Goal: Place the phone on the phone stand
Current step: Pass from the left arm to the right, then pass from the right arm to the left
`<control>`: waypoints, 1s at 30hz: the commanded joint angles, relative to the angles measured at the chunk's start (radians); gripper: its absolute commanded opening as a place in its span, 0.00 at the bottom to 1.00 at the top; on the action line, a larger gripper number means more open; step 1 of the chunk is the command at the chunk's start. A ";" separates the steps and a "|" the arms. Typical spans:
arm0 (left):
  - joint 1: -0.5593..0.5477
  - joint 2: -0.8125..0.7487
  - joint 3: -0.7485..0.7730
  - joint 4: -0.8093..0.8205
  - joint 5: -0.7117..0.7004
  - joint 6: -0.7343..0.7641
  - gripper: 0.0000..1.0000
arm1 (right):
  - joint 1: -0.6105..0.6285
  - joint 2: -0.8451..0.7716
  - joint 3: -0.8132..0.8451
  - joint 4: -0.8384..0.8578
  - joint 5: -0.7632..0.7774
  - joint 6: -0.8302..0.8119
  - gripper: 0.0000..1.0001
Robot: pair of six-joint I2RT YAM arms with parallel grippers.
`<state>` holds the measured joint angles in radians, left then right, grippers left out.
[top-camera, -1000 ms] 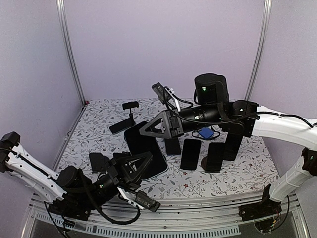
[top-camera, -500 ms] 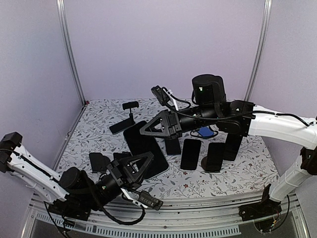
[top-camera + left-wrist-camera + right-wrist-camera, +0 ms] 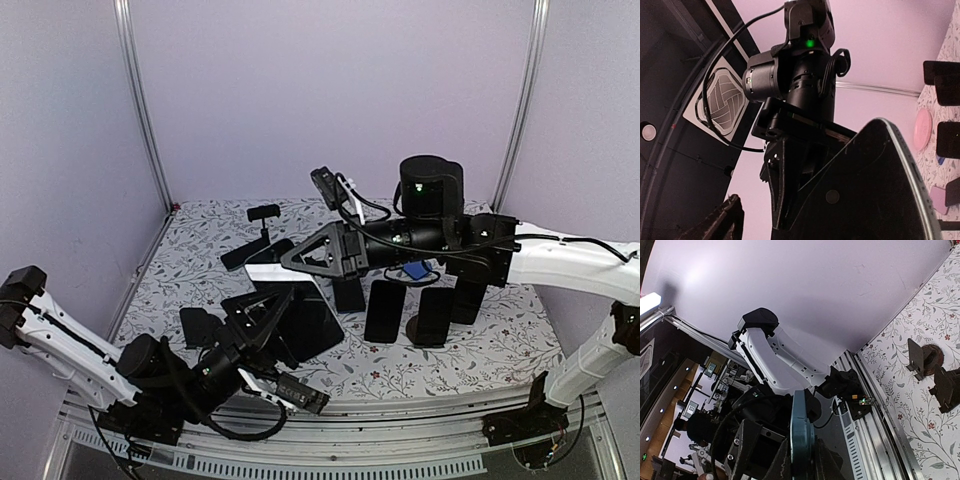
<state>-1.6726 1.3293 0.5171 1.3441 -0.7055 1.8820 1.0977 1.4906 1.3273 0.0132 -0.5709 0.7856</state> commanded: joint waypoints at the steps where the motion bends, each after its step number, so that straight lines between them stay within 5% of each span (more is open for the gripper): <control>1: -0.006 0.017 0.038 0.107 -0.042 -0.071 0.87 | -0.003 -0.084 -0.038 0.122 0.138 -0.005 0.02; 4: -0.004 0.021 0.049 0.105 -0.077 -0.121 0.96 | -0.004 -0.127 -0.070 0.143 0.237 -0.008 0.02; 16: -0.001 -0.039 0.089 -0.163 -0.170 -0.486 0.97 | -0.004 -0.296 -0.200 0.193 0.582 -0.021 0.02; 30: 0.086 -0.309 0.240 -0.967 -0.069 -1.535 0.97 | -0.004 -0.464 -0.347 0.188 0.764 -0.063 0.02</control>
<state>-1.6485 1.0931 0.7082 0.6559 -0.8513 0.7677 1.0973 1.0794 1.0000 0.1352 0.1318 0.7414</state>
